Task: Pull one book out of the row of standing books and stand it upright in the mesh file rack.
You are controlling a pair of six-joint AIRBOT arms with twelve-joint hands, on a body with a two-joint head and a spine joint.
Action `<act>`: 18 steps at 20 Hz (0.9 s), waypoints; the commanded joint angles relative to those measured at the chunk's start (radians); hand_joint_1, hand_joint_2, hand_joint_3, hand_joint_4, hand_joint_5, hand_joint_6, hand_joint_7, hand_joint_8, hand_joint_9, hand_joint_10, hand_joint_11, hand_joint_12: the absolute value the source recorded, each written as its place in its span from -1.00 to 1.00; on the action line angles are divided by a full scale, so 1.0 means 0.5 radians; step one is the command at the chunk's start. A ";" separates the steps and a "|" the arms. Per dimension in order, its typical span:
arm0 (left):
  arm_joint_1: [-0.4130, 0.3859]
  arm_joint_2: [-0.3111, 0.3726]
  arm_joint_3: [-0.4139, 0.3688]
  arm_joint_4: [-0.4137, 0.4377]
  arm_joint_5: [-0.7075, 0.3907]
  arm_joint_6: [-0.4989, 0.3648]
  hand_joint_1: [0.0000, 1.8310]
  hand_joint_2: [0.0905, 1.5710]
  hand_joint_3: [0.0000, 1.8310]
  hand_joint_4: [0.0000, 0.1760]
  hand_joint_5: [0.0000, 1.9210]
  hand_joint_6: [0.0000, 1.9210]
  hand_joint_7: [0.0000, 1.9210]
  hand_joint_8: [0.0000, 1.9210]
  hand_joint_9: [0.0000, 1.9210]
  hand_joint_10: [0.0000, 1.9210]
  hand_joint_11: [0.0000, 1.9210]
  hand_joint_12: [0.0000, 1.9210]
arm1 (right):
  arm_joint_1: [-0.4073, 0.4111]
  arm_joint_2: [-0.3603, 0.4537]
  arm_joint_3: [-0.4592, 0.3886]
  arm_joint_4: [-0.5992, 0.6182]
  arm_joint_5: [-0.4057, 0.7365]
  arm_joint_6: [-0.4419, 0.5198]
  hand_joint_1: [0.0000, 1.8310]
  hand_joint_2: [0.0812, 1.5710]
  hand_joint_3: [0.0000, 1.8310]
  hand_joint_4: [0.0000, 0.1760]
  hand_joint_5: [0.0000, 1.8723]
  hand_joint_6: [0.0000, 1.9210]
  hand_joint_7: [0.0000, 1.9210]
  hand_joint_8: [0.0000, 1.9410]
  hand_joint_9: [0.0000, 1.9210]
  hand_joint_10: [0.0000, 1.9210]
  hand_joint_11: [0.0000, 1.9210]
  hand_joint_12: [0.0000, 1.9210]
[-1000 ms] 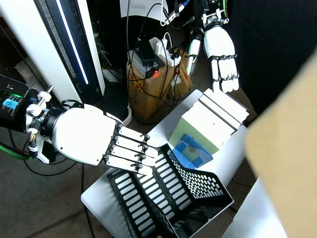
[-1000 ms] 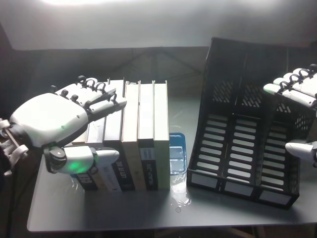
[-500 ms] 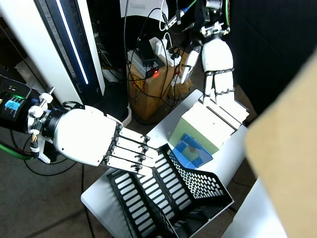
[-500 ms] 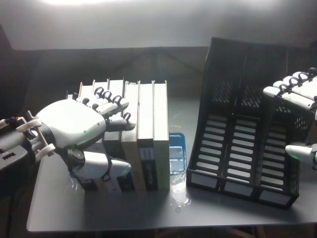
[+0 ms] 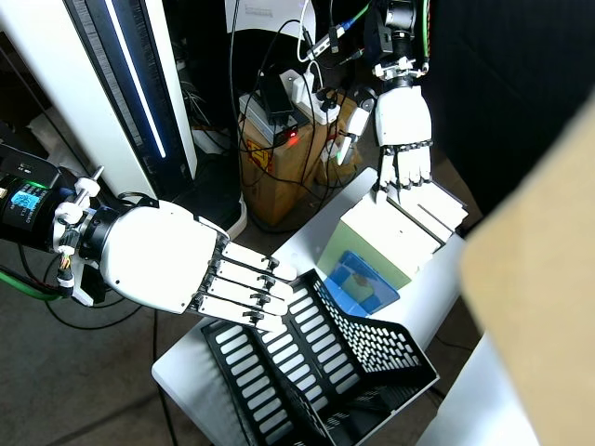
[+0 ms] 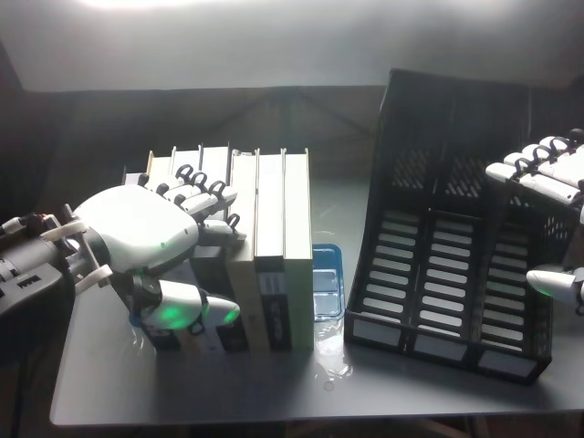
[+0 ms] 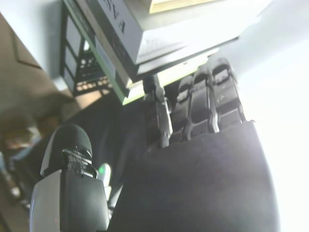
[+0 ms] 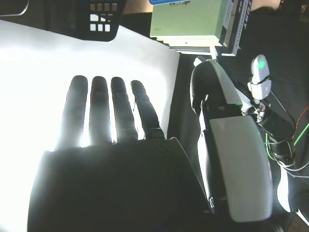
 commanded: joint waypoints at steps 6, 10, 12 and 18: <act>0.023 0.092 -0.145 0.119 -0.120 0.123 -0.81 0.40 -1.00 0.03 -0.46 -0.96 -1.00 -1.00 -1.00 -1.00 -1.00 -1.00 | -0.002 0.009 0.009 -0.003 0.232 0.024 -0.53 0.63 -1.00 -1.00 -1.00 -1.00 -1.00 -1.00 -1.00 -1.00 -1.00 -1.00; 0.068 0.139 -0.233 0.218 -0.122 0.121 -0.90 0.38 -1.00 0.02 -0.44 -0.97 -1.00 -1.00 -1.00 -1.00 -1.00 -1.00 | -0.008 0.009 0.009 -0.003 0.232 0.034 -0.54 0.63 -1.00 -1.00 -1.00 -1.00 -1.00 -1.00 -1.00 -1.00 -1.00 -1.00; 0.092 0.150 -0.257 0.247 -0.128 0.096 -0.87 0.38 -1.00 -0.07 -0.43 -0.97 -1.00 -1.00 -1.00 -1.00 -1.00 -1.00 | -0.009 0.009 0.009 -0.003 0.232 0.040 -0.50 0.63 -1.00 -1.00 -1.00 -1.00 -1.00 -1.00 -1.00 -1.00 -1.00 -1.00; 0.172 0.174 -0.308 0.346 -0.137 -0.010 -0.81 0.37 -1.00 -0.23 -0.37 -0.96 -1.00 -1.00 -1.00 -1.00 -1.00 -1.00 | -0.014 0.009 0.009 -0.003 0.233 0.048 -0.46 0.63 -1.00 -1.00 -1.00 -1.00 -1.00 -1.00 -1.00 -1.00 -1.00 -1.00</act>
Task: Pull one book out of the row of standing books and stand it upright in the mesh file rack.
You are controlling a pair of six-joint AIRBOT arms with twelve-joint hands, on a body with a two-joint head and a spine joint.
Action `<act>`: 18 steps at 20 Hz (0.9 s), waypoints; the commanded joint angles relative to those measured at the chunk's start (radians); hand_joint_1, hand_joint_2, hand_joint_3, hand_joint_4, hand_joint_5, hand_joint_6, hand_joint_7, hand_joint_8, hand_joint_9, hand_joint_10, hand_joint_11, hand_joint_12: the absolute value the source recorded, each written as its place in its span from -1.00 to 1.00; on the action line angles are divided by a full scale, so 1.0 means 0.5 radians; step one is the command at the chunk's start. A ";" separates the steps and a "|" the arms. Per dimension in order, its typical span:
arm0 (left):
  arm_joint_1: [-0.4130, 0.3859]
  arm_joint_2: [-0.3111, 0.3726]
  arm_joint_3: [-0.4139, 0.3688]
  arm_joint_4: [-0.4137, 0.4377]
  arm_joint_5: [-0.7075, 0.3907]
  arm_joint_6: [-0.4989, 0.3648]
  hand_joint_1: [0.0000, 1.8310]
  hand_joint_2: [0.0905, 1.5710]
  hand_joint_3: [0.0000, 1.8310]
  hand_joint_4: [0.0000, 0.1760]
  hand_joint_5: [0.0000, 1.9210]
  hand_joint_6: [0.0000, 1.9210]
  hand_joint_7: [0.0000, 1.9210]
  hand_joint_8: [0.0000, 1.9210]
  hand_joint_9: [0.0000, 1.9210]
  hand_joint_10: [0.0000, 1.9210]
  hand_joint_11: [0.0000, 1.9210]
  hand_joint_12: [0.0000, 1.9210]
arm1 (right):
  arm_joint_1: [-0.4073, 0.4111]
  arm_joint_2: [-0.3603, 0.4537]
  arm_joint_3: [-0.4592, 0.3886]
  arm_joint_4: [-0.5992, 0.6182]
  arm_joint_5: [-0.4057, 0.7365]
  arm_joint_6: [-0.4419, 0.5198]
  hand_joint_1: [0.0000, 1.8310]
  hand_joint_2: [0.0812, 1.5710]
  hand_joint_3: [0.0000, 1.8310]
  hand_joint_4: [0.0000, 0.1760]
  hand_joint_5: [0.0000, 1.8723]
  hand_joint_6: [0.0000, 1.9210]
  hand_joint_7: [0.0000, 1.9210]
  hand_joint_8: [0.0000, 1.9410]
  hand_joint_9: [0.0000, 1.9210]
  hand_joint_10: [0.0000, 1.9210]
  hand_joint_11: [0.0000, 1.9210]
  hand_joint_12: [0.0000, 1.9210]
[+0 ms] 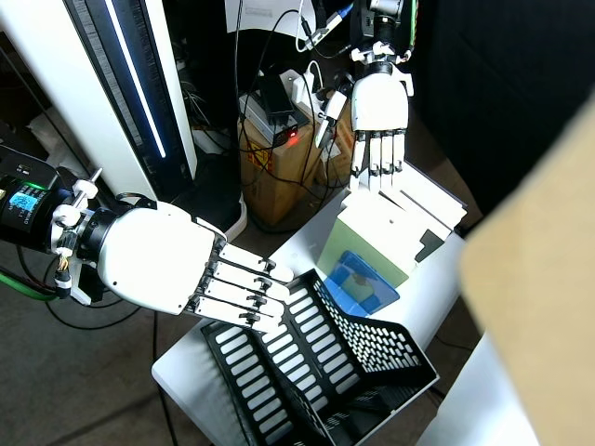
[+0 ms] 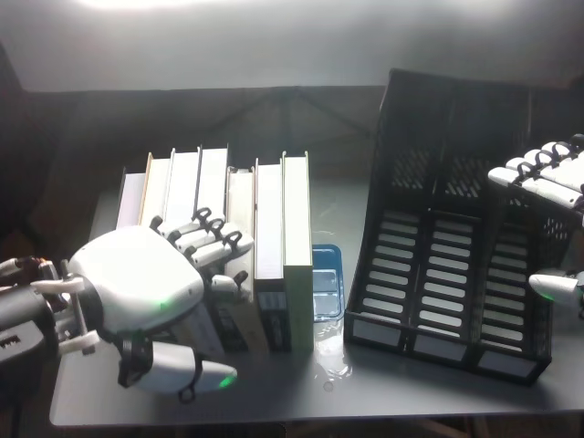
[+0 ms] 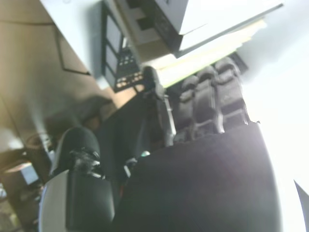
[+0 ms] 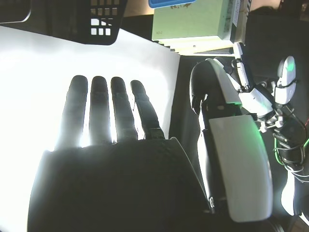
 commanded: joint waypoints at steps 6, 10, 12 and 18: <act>0.104 0.047 -0.076 0.104 -0.148 -0.115 -0.84 0.38 -1.00 -0.39 -0.38 -0.98 -1.00 -1.00 -1.00 -1.00 -1.00 -1.00 | 0.006 0.009 0.006 -0.005 0.232 0.014 -0.47 0.64 -1.00 -1.00 -1.00 -1.00 -1.00 -1.00 -1.00 -1.00 -1.00 -1.00; 0.161 0.055 -0.113 0.195 -0.155 -0.225 -0.94 0.40 -0.99 -0.02 -0.42 -0.99 -1.00 -1.00 -1.00 -1.00 -1.00 -1.00 | 0.006 0.010 0.004 -0.007 0.232 0.014 -0.46 0.64 -1.00 -1.00 -1.00 -1.00 -1.00 -1.00 -1.00 -1.00 -1.00 -1.00; 0.205 0.056 -0.135 0.207 -0.179 -0.250 -0.95 0.42 -0.99 -0.10 -0.43 -1.00 -1.00 -1.00 -1.00 -1.00 -1.00 -1.00 | 0.006 0.010 0.004 -0.010 0.232 0.018 -0.50 0.64 -1.00 -1.00 -1.00 -1.00 -1.00 -1.00 -1.00 -1.00 -1.00 -1.00; 0.349 0.056 -0.197 0.224 -0.241 -0.319 -0.92 0.42 -1.00 -0.35 -0.42 -1.00 -1.00 -1.00 -1.00 -1.00 -1.00 -1.00 | 0.006 0.010 0.004 -0.016 0.231 0.025 -0.44 0.62 -1.00 -1.00 -1.00 -1.00 -1.00 -1.00 -1.00 -1.00 -1.00 -1.00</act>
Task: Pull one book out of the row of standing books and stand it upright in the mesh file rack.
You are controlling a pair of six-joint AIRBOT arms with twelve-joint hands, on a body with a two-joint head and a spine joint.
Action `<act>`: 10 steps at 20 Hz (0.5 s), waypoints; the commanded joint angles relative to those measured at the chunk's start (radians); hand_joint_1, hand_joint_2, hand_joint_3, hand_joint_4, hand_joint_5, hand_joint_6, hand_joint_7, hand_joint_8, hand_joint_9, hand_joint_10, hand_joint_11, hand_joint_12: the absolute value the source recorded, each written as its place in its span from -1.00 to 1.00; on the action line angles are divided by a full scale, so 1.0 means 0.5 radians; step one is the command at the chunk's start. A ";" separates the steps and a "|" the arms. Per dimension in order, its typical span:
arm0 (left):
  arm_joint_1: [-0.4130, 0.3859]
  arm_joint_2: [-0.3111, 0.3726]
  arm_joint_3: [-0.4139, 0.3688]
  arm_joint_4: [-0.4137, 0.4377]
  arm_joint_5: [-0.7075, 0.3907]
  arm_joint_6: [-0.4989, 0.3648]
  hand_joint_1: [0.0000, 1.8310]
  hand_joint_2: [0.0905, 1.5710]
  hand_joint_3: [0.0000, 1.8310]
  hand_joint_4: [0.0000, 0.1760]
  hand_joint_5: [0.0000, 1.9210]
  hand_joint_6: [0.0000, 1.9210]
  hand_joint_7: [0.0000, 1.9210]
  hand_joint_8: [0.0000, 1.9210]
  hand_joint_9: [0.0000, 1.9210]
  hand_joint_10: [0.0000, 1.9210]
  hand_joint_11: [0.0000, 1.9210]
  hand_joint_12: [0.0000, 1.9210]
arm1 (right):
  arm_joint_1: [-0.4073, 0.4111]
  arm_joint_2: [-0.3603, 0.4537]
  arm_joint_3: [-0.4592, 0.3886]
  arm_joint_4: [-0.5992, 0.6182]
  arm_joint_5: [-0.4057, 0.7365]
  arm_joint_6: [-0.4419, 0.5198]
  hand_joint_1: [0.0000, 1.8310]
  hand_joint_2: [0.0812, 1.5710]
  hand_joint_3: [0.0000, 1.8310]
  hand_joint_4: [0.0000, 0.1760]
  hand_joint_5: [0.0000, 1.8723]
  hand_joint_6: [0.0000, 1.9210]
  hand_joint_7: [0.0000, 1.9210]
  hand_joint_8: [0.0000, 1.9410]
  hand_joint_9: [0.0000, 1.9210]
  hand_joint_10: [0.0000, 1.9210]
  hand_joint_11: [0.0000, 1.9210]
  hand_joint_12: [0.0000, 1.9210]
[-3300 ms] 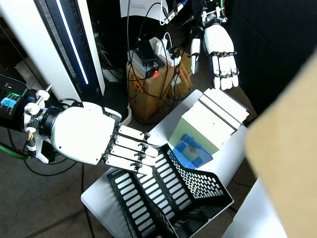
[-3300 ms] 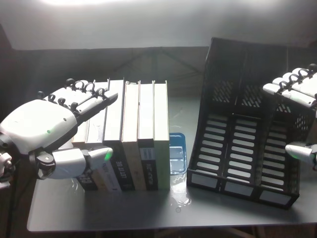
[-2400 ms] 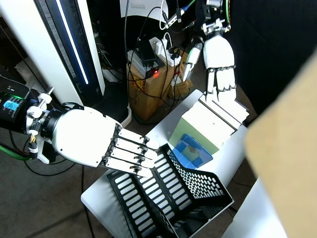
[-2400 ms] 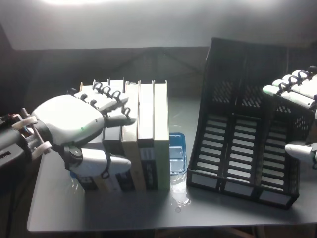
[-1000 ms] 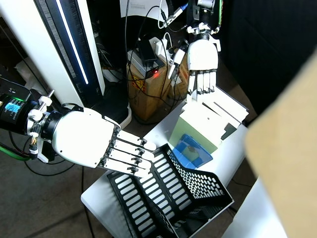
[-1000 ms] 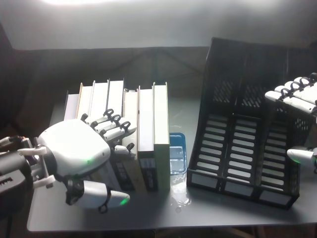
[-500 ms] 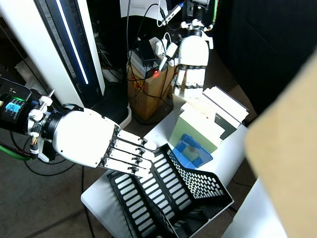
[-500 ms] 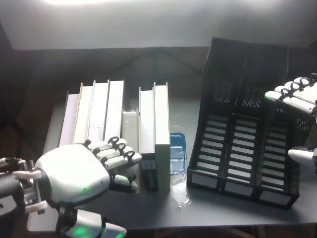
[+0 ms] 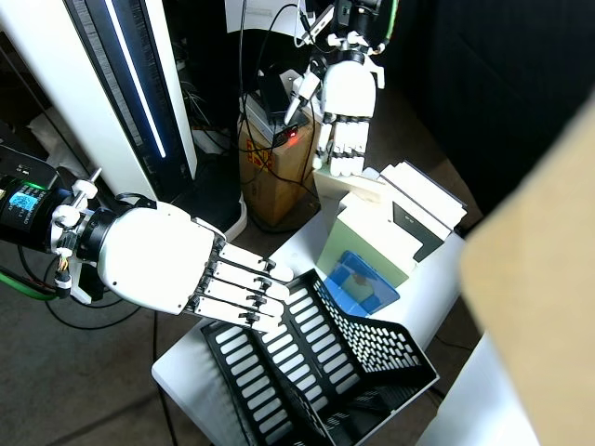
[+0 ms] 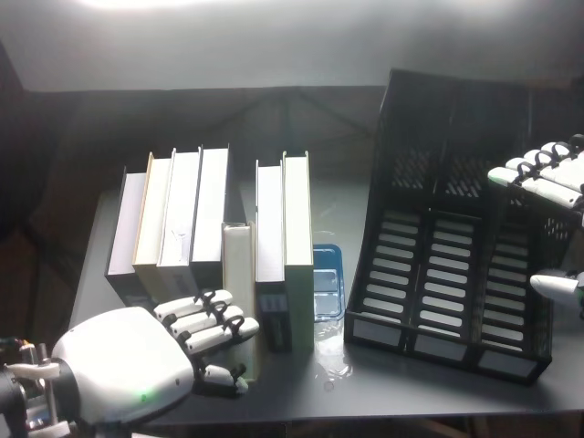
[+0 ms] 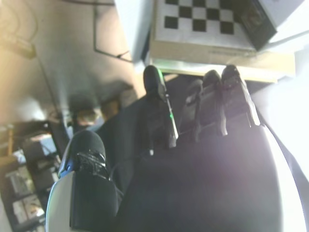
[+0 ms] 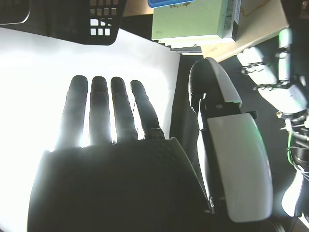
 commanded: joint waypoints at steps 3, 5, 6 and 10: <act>0.069 0.011 -0.053 0.012 -0.102 -0.027 -0.94 0.47 -0.98 -0.53 -0.46 -0.99 -1.00 -1.00 -1.00 -1.00 -1.00 -1.00 | 0.006 0.010 0.004 -0.016 0.228 0.018 -0.46 0.62 -1.00 -1.00 -1.00 -1.00 -1.00 -1.00 -1.00 -1.00 -1.00 -1.00; 0.104 0.014 -0.075 0.019 -0.118 -0.031 -0.96 0.52 -0.98 -0.85 -0.47 -1.00 -1.00 -1.00 -1.00 -1.00 -1.00 -1.00 | 0.006 0.010 0.004 -0.024 0.224 0.020 -0.45 0.63 -1.00 -1.00 -1.00 -1.00 -1.00 -1.00 -1.00 -1.00 -1.00 -1.00; 0.113 0.016 -0.077 0.020 -0.128 -0.044 -0.96 0.52 -0.98 -0.92 -0.47 -1.00 -1.00 -1.00 -1.00 -1.00 -1.00 -1.00 | 0.006 0.010 0.004 -0.031 0.222 0.025 -0.46 0.63 -1.00 -1.00 -1.00 -1.00 -1.00 -1.00 -1.00 -1.00 -1.00 -1.00; 0.113 0.103 -0.100 0.003 -0.286 -0.094 -1.00 0.71 -0.98 -1.00 -0.60 -1.00 -1.00 -1.00 -1.00 -1.00 -1.00 -1.00 | 0.013 0.028 -0.011 -0.116 0.222 0.074 -0.57 0.63 -1.00 -1.00 -1.00 -1.00 -1.00 -1.00 -1.00 -1.00 -1.00 -1.00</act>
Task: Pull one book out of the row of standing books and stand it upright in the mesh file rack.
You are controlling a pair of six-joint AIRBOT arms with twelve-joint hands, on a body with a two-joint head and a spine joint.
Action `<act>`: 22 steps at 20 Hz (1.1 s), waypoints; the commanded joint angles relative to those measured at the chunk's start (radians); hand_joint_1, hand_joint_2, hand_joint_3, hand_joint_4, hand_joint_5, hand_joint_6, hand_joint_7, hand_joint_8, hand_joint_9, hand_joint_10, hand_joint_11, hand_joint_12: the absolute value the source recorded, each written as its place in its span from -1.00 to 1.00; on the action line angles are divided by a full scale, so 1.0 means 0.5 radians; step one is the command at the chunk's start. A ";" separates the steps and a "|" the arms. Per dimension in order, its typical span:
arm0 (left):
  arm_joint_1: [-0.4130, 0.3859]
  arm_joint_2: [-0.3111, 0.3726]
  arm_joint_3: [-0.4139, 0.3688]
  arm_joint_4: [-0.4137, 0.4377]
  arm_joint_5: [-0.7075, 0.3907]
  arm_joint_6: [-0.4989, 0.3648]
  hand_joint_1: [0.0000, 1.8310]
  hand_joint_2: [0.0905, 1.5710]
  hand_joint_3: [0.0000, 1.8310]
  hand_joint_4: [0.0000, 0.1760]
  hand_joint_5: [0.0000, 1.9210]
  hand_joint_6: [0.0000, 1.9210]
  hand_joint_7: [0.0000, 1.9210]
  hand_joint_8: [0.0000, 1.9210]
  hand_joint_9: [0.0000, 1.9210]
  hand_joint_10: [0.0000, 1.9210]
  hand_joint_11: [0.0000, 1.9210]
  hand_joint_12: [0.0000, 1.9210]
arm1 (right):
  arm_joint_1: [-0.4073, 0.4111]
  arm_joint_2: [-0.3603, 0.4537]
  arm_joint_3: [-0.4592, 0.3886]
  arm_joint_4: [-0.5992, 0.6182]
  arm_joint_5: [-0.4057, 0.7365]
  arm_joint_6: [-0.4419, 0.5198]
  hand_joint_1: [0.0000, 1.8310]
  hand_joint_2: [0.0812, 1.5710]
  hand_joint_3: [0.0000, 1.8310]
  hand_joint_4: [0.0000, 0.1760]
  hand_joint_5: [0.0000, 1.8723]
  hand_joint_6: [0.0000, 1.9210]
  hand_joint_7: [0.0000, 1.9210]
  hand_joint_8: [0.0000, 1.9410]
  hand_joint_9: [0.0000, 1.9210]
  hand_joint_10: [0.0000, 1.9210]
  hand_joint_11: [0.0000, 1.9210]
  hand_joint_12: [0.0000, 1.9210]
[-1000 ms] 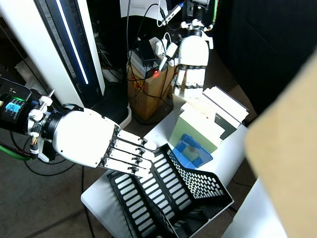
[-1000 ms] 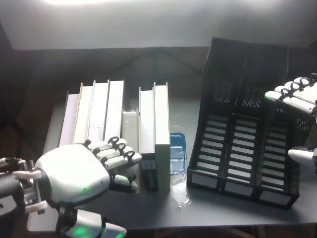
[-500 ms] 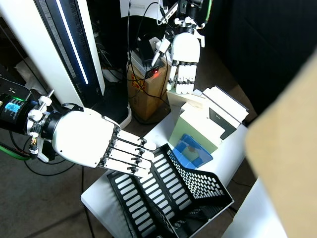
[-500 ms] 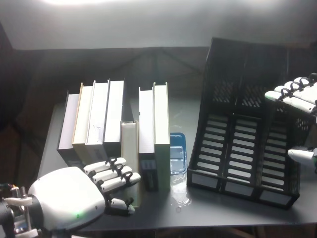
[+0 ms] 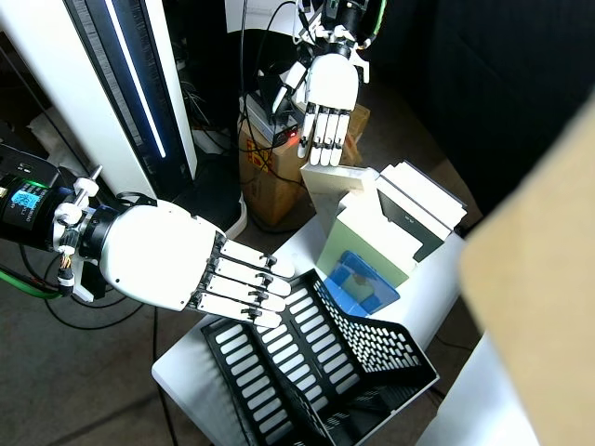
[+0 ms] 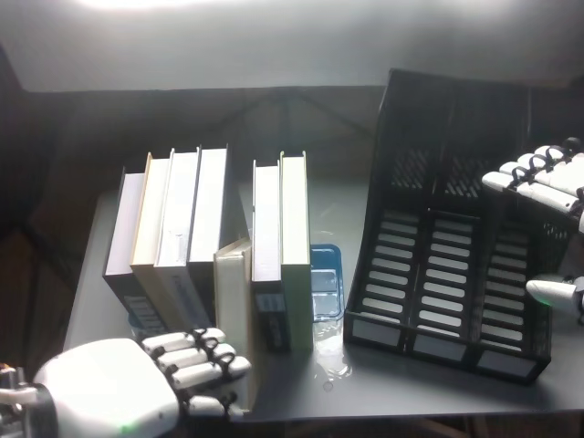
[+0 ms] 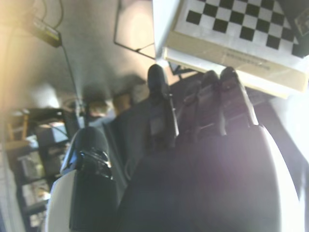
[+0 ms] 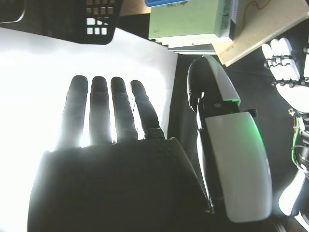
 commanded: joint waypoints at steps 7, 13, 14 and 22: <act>0.023 0.204 -0.058 -0.291 -0.729 0.093 -0.91 0.79 -0.99 -0.46 -0.86 -0.99 -1.00 -1.00 -1.00 -1.00 -1.00 -1.00 | 0.171 0.073 -0.070 -0.435 0.220 0.230 -0.40 0.63 -1.00 -1.00 -1.00 -1.00 -1.00 -1.00 -1.00 -1.00 -1.00 -1.00; 0.212 0.141 0.038 -0.878 -1.093 0.113 -0.66 0.75 -1.00 -0.71 -0.99 -1.00 -1.00 -1.00 -1.00 -1.00 -1.00 -1.00 | 0.404 -0.110 0.033 -0.919 -0.003 0.539 -0.31 0.58 -1.00 -1.00 -1.00 -1.00 -1.00 -1.00 -1.00 -1.00 -1.00 -1.00; 0.233 0.126 0.053 -0.967 -1.137 0.108 -0.61 0.74 -1.00 -0.78 -1.00 -1.00 -1.00 -1.00 -1.00 -1.00 -1.00 -1.00 | 0.450 -0.170 0.069 -1.036 -0.062 0.608 -0.29 0.54 -1.00 -1.00 -1.00 -1.00 -1.00 -1.00 -1.00 -1.00 -1.00 -1.00; 0.298 0.121 0.163 -1.211 -1.168 0.027 -0.57 0.73 -0.99 -0.43 -0.99 -1.00 -1.00 -1.00 -1.00 -1.00 -1.00 -1.00 | 0.687 -0.562 0.277 -1.602 -0.334 0.894 -0.24 0.46 -1.00 -1.00 -1.00 -1.00 -1.00 -1.00 -1.00 -1.00 -1.00 -1.00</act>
